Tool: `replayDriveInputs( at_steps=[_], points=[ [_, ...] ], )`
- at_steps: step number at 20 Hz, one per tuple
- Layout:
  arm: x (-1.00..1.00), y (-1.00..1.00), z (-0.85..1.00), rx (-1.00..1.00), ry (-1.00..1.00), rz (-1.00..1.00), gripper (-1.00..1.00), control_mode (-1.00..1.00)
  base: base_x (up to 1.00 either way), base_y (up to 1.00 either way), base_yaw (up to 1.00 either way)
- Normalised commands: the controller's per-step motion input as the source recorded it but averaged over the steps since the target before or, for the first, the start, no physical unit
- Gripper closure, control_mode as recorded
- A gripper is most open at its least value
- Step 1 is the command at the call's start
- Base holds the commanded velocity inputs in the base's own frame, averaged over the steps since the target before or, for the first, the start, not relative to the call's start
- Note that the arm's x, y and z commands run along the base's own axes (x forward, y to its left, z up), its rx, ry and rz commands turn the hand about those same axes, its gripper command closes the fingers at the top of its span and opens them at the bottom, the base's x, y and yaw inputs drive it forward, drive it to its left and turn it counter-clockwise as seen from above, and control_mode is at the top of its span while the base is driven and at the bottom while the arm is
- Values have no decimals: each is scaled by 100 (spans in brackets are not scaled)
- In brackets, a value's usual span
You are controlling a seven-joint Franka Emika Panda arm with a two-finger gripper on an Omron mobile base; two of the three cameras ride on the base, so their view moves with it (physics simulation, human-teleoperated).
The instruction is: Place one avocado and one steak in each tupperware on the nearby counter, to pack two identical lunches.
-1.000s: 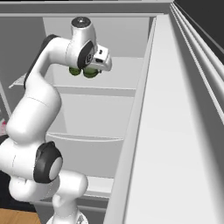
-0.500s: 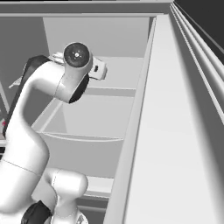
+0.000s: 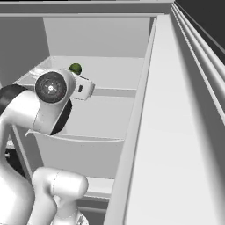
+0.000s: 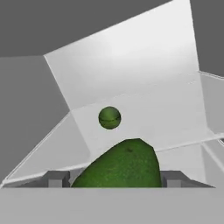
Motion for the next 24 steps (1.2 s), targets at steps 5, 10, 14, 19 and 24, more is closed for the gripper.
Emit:
replayDriveInputs(
  at_steps=[5, 10, 14, 19, 24],
  points=[
    [0, 0, 0, 0, 0, 0, 100, 100, -100, 47, 0],
    [0, 0, 0, 0, 0, 0, 100, 100, -100, 74, 0],
    [0, 0, 0, 0, 0, 0, 100, 100, -63, 100, 0],
    [0, 0, 0, 0, 0, 0, 100, 100, 3, 100, 0],
    [0, 0, 0, 0, 0, 0, 100, 100, 74, 100, -5]
  ],
)
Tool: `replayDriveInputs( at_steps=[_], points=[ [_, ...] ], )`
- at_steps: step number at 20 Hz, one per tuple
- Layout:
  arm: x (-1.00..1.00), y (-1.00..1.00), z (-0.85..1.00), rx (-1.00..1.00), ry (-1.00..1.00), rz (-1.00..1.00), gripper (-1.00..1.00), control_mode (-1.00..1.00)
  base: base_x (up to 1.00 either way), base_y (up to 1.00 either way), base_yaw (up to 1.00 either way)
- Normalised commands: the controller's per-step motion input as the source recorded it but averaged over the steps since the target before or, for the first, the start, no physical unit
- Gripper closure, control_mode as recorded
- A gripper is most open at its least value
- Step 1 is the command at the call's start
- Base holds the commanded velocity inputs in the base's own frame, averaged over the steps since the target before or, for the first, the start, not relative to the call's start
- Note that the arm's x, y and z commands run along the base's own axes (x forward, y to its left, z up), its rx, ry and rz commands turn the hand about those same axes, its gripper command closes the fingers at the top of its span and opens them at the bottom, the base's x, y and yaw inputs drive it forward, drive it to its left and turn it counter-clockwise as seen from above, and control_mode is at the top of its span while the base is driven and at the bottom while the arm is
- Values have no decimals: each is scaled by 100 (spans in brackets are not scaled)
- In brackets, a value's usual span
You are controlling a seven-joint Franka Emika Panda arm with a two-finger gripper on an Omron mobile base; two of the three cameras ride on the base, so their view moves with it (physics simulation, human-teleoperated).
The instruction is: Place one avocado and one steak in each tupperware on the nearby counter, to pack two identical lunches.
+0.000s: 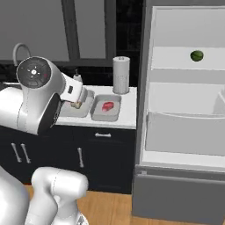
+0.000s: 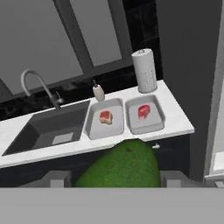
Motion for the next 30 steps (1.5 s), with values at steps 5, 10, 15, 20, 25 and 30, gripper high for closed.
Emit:
replayDriveInputs(
  at_steps=[5, 10, 15, 20, 25, 30],
  points=[
    [0, 0, 0, 0, 0, 0, 100, 100, 100, 78, -8],
    [0, 0, 0, 0, 0, 0, 100, 100, 100, 23, -7],
    [11, 16, -20, -6, 8, -1, 100, -100, 76, 15, -6],
    [22, 92, -100, -26, 49, -1, 100, -100, 0, 0, 0],
    [34, 34, -100, -9, 56, 0, 100, -100, 0, 0, 0],
    [59, 0, -100, 0, 44, 0, 100, -100, 0, 0, 0]
  ],
)
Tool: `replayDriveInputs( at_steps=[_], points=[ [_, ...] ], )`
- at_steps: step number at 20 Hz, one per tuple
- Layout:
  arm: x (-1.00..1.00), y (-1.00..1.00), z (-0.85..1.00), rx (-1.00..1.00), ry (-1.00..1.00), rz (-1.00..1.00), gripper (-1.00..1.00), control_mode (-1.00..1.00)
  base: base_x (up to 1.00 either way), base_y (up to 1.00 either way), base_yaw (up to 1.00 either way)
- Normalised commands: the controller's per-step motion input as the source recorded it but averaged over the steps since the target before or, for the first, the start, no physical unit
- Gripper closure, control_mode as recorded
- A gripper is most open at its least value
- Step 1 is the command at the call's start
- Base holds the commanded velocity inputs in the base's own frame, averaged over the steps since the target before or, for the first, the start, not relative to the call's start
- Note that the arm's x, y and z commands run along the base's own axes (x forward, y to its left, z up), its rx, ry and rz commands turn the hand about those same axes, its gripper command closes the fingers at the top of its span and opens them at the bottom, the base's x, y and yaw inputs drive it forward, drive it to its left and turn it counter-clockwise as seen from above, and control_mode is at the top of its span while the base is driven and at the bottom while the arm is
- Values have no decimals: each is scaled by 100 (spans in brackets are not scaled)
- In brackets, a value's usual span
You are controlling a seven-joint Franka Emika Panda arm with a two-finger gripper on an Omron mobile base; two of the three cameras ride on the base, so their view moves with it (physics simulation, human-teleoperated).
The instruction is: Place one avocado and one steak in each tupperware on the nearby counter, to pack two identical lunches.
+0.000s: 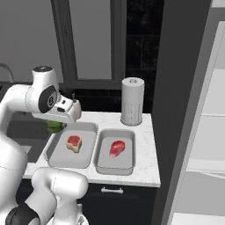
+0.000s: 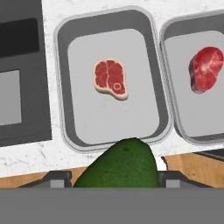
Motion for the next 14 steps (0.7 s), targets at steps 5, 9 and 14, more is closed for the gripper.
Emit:
replayDriveInputs(
  at_steps=[5, 9, 14],
  points=[
    [14, 16, -85, 0, 21, 2, 100, -100, 0, 0, 0],
    [11, 32, -38, 0, 2, 8, 100, -100, 0, 0, 0],
    [37, 16, -55, 0, 14, 8, 100, -100, 0, 0, 0]
  ],
)
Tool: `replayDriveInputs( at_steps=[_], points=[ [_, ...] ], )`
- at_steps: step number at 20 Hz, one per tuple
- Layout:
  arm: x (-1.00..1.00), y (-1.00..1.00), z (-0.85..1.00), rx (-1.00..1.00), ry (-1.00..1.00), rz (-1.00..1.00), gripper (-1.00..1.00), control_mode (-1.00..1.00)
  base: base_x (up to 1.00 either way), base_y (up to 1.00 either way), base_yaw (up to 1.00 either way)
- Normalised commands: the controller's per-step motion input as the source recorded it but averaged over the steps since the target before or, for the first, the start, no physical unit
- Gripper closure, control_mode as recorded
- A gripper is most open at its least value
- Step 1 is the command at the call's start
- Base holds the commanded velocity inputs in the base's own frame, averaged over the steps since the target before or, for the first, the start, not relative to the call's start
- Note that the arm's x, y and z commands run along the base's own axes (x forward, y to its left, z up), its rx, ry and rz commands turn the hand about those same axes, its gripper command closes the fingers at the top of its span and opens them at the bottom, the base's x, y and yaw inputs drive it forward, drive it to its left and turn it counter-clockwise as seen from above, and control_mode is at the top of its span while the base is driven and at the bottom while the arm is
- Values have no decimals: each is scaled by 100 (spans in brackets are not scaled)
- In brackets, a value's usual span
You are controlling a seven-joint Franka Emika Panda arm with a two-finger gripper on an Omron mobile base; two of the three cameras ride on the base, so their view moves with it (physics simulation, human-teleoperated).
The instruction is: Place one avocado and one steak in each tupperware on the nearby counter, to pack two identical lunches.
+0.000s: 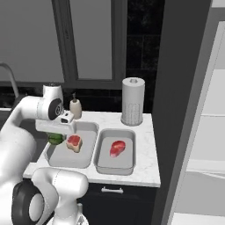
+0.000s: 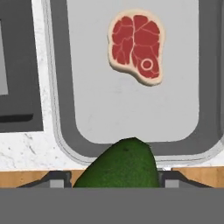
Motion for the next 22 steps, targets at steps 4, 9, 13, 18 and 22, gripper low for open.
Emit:
replayDriveInputs(
  at_steps=[4, 9, 13, 18, 22],
  points=[
    [58, 3, -56, 0, 5, 4, 100, -100, 0, 0, 0],
    [35, 12, -47, 0, 0, 2, 100, -100, 0, 0, 0],
    [10, 18, -54, 0, 0, 3, 100, -100, 0, 0, 0],
    [37, 10, -36, 0, -1, 0, 100, -100, 0, 0, 0],
    [41, 18, -27, 0, -3, 0, -100, -100, 0, 0, 0]
  ],
)
